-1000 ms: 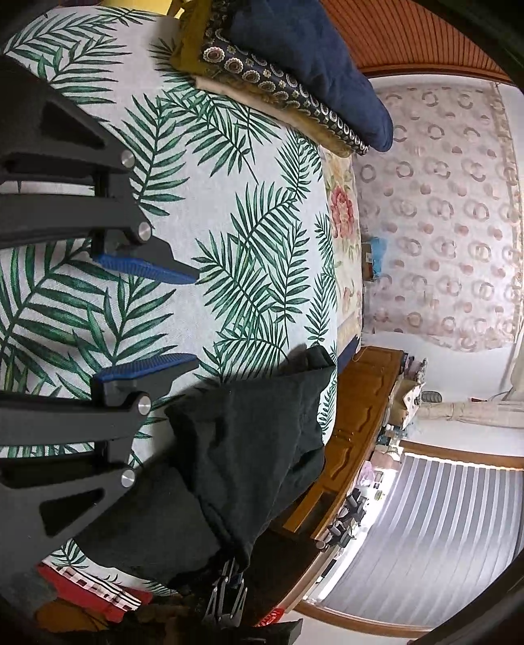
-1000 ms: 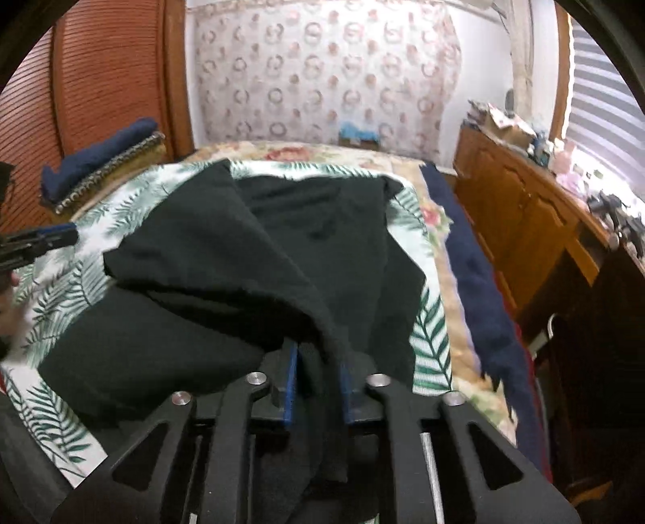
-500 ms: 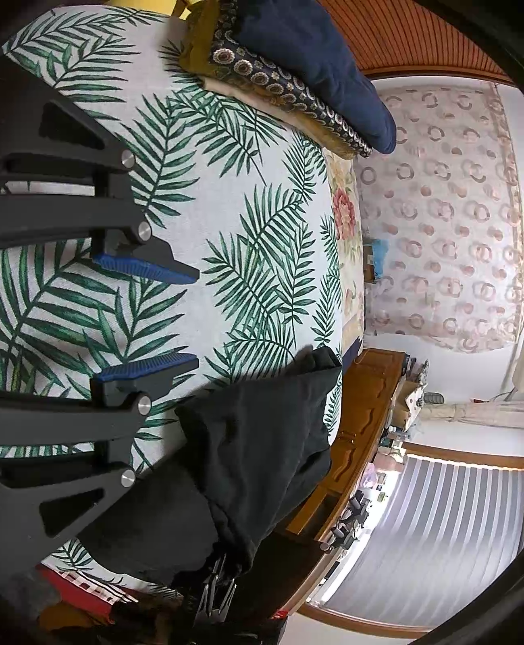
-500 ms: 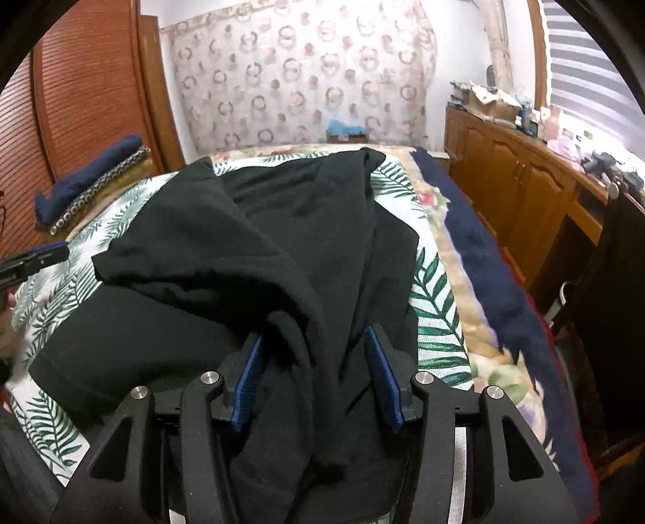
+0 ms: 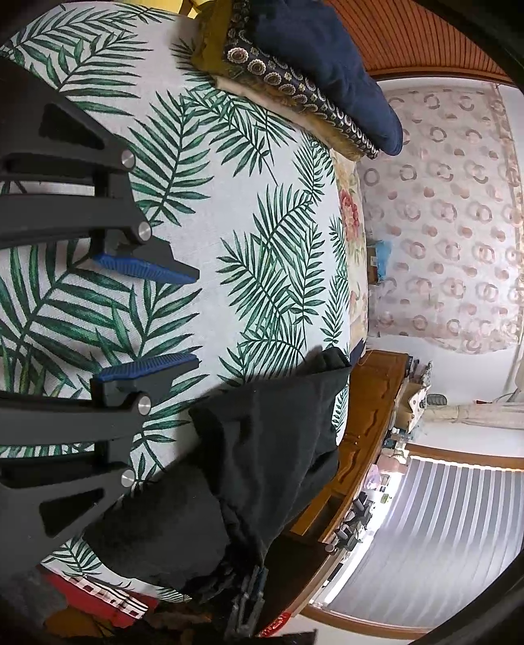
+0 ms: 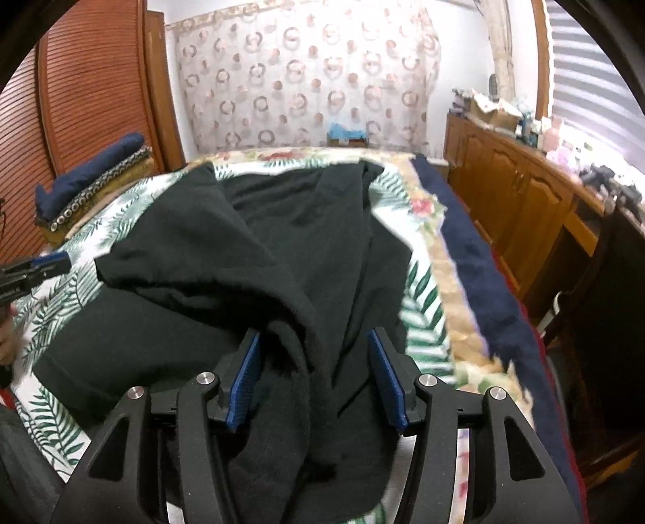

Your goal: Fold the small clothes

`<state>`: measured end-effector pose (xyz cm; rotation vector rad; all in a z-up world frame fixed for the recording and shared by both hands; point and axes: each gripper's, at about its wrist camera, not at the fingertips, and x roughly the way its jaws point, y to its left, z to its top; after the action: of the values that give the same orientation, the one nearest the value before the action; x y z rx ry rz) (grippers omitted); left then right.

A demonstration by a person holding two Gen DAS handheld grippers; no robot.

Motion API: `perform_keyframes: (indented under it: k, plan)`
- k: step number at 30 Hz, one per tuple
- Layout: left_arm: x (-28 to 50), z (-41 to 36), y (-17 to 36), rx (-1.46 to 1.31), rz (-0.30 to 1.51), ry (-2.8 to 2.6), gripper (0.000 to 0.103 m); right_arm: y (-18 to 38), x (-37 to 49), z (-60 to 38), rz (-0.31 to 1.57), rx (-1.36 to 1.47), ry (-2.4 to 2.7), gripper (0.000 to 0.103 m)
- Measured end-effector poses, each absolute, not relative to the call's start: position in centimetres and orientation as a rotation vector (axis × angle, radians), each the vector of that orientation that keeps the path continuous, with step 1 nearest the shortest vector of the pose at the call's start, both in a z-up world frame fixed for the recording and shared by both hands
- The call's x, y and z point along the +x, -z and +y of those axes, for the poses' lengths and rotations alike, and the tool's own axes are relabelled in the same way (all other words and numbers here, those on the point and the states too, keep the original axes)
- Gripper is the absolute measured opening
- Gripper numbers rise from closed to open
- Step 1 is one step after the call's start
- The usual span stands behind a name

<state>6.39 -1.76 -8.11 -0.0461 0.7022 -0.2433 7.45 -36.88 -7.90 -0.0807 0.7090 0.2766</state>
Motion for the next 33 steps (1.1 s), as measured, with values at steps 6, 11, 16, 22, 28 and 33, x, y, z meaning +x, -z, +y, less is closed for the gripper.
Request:
perform_keyframes:
  k: [6,11,16,22,28,33]
  plan:
    - [6.4,-1.6,6.8,-0.038,0.676,0.235,0.034,4.1,7.0,-35.6,0.628,-0.139,-0.317,0.064]
    - [6.4,-1.6,5.3,-0.012,0.651,0.232,0.034,2.6,8.3,-31.8,0.608,-0.189,-0.422,0.065]
    - [6.4,-1.5,4.2,0.002,0.634,0.227,0.034,3.0,10.2,-27.1,0.637,-0.239,-0.540,0.067]
    - [6.3,-1.1,3.9,-0.004,0.627,0.224,0.034,5.1,12.3,-22.5,0.732,-0.276,-0.653,0.067]
    - [6.2,-0.5,4.1,-0.024,0.625,0.218,0.034,6.4,12.9,-18.9,0.794,-0.349,-0.734,0.067]
    - [6.2,-0.4,4.4,-0.035,0.632,0.219,0.034,7.6,13.0,-16.9,0.839,-0.404,-0.765,0.067]
